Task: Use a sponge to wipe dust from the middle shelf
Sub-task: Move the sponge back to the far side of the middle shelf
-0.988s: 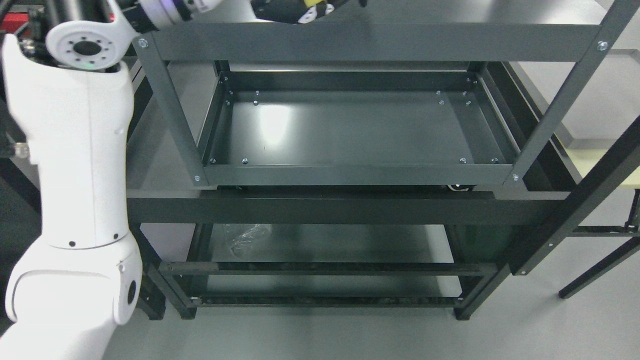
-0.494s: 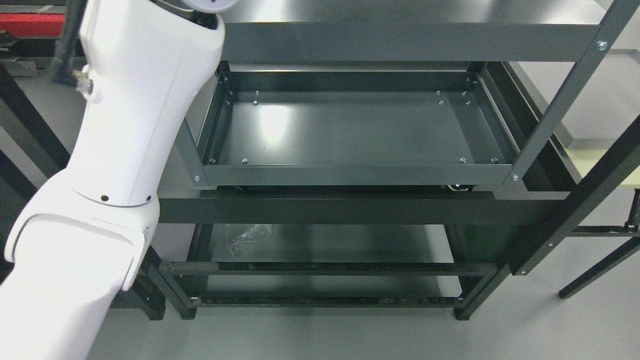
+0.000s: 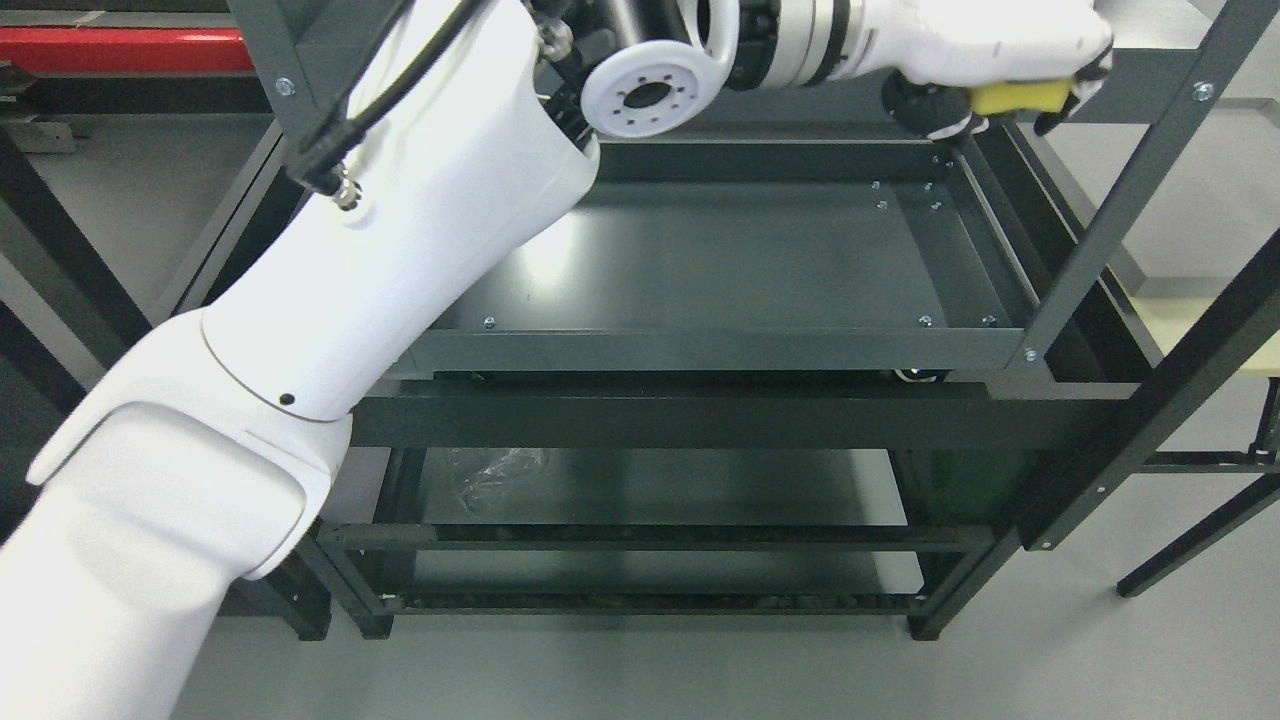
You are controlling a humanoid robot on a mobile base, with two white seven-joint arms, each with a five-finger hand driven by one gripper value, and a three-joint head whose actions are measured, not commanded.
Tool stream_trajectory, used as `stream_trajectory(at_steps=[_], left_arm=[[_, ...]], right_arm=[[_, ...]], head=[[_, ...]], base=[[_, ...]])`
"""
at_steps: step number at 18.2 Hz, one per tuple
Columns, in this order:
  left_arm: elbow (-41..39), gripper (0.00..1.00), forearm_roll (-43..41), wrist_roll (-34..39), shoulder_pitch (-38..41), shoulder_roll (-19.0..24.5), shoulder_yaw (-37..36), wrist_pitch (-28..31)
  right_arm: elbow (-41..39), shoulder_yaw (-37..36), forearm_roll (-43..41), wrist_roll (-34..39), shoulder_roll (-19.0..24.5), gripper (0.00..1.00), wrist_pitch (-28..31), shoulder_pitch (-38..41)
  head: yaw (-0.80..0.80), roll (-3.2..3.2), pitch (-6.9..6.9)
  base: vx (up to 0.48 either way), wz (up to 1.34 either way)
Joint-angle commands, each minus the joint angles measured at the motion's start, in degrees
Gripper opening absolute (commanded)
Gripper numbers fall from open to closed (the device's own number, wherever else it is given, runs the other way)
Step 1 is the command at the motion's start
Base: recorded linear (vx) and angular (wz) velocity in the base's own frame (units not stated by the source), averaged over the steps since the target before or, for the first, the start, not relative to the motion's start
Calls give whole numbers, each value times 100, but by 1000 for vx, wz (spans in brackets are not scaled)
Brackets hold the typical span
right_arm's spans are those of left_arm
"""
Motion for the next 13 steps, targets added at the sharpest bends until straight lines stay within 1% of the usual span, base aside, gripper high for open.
stream_trajectory(at_steps=[1,6,10,13], left_arm=[[726,13,-196,-28,255,4,-1058,-71],[551,12,-891,-414,1108,4,365,-404],[-98,12,-900,-493,1222,4,1287,-493],[-722,12,-900,-861,1608,176,2315,-721]], right_arm=[[-100,0,0,-2,-100,100,419,0],[-100,0,0,-11,-100,100,419,0],[-100,0,0,-2,-100,100,419,0],[-100,0,0,-2,-100,100,419,0]], head=[[0,0,0],[0,0,0],[0,0,0],[0,0,0]], base=[[0,0],[0,0],[0,0],[0,0]])
